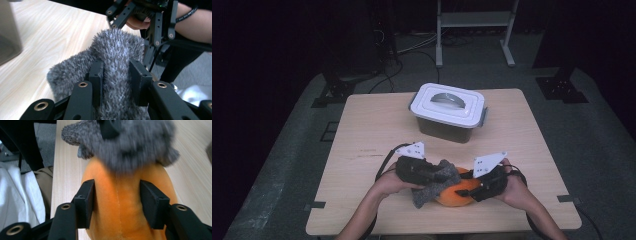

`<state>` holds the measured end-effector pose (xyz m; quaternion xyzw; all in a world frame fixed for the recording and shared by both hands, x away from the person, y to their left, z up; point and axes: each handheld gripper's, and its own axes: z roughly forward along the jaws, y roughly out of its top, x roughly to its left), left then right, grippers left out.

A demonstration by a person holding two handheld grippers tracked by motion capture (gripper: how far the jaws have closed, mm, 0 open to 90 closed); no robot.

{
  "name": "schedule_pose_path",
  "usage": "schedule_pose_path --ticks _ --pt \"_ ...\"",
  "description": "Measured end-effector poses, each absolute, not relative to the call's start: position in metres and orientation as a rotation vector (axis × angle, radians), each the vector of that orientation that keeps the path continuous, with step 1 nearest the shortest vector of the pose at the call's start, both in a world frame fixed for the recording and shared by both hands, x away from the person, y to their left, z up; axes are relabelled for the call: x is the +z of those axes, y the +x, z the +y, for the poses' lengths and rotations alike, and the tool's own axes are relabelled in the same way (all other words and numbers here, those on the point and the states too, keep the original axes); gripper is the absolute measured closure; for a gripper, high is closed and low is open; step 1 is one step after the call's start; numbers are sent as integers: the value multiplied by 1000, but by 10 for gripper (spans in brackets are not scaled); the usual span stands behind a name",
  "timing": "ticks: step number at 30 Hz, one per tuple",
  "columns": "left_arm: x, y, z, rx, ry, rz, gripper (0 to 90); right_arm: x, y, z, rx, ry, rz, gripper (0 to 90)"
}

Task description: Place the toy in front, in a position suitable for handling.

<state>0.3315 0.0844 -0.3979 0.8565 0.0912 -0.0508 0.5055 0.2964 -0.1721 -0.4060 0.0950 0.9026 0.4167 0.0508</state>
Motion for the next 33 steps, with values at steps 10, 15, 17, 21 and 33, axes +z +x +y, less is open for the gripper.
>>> schedule_pose_path --ticks 10,15,17,21,33 --pt "-406 339 96 -153 2090 251 665 -401 305 -181 1284 402 2714 298" --pt "-399 330 84 -128 2080 204 663 -405 302 -174 1244 382 2742 328" --pt "-396 327 78 -129 2076 182 663 -406 300 -172 1248 368 2741 343" --pt "-397 327 78 -108 2097 186 665 -405 300 -174 1214 349 2748 409" --pt "-407 344 102 -102 2068 295 662 -412 322 -207 1340 525 2763 422"
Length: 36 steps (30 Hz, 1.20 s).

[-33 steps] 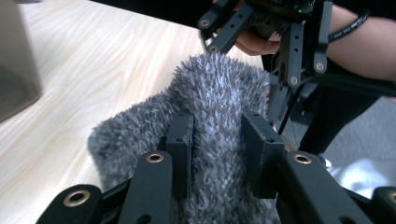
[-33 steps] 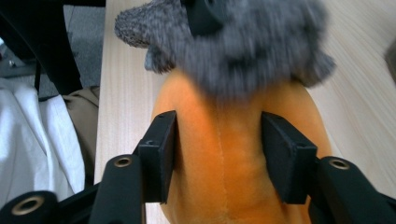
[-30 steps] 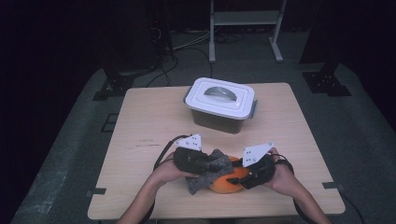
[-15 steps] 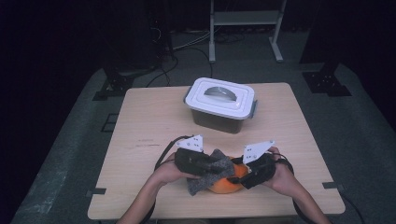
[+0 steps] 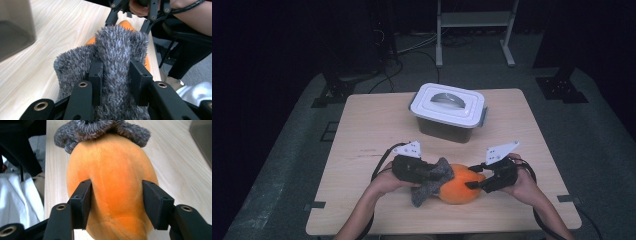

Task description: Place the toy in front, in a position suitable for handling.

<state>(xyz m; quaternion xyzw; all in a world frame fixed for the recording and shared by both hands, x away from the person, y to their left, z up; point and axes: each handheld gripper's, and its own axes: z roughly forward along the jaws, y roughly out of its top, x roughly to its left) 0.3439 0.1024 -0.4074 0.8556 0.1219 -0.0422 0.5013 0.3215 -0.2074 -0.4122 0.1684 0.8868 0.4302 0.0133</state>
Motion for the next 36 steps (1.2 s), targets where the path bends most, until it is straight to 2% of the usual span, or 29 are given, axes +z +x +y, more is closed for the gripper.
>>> schedule_pose_path --ticks 11,16,18,22,24,28,36 --pt "-406 341 95 -127 2030 299 663 -391 308 -186 1260 489 2717 285" --pt "-406 339 91 -120 2046 285 663 -401 304 -167 1178 414 2700 246" --pt "-409 342 96 -129 2040 303 662 -405 307 -167 1207 442 2706 290" --pt "-413 347 102 -154 2028 352 662 -406 312 -175 1243 520 2737 464" --pt "-413 347 102 -162 2024 353 663 -405 312 -177 1256 518 2733 508" --pt "-409 347 104 -144 2026 365 665 -402 312 -172 1300 528 2698 554" --pt "-389 345 116 -85 2004 334 664 -396 319 -153 1417 469 2674 554"
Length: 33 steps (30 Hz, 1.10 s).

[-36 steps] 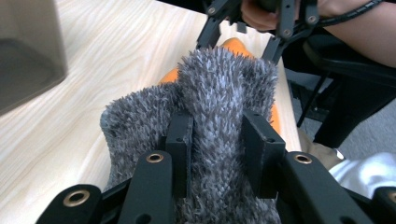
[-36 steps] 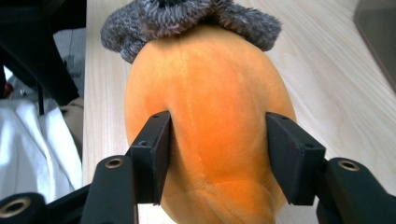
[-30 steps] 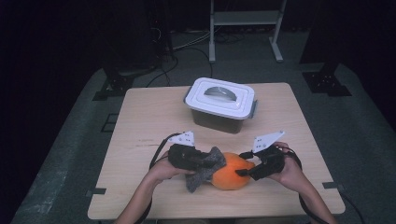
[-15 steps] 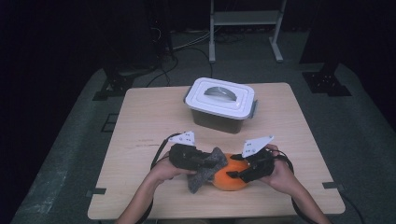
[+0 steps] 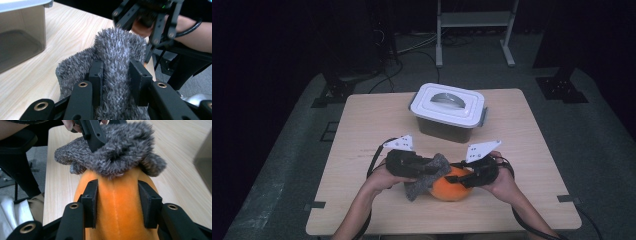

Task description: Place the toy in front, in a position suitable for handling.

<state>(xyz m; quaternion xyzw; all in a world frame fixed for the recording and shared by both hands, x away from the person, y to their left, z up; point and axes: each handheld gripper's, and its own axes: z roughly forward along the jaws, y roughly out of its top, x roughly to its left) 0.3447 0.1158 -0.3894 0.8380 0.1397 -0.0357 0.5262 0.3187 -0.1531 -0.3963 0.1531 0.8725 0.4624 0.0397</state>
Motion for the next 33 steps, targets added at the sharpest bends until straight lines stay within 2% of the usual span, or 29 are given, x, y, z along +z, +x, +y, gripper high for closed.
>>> schedule_pose_path --ticks 5,12,17,22,33 --pt "-401 350 119 -105 2012 370 665 -405 323 -151 1386 441 2712 538" --pt "-405 352 121 -112 2019 382 664 -408 326 -184 1429 466 2716 495" --pt "-407 352 111 -146 1993 369 664 -411 332 -202 1481 594 2705 415" --pt "-406 349 107 -144 1980 367 664 -399 321 -199 1397 580 2713 331" --pt "-409 346 94 -187 1959 330 665 -394 305 -176 1239 516 2702 254"
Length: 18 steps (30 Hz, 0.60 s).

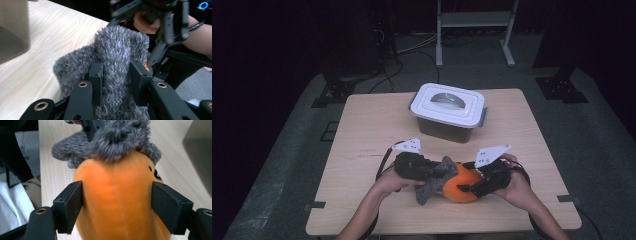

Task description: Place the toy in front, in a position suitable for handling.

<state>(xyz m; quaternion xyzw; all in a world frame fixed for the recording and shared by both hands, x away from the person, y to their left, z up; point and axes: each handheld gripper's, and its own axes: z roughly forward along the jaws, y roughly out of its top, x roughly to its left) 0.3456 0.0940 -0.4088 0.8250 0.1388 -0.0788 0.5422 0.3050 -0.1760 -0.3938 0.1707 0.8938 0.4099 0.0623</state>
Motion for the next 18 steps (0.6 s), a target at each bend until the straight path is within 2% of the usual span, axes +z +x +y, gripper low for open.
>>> schedule_pose_path --ticks 2,3,5,7,18 --pt "-413 347 94 -199 1966 340 665 -399 311 -171 1219 520 2744 269" --pt "-414 348 95 -208 1958 349 665 -400 313 -169 1215 521 2760 309" --pt "-415 351 100 -219 1937 369 665 -398 314 -168 1222 508 2756 446" --pt "-412 352 104 -214 1918 376 665 -395 316 -167 1251 502 2742 496" --pt "-381 346 117 -144 1864 321 665 -387 332 -145 1432 396 2762 506"
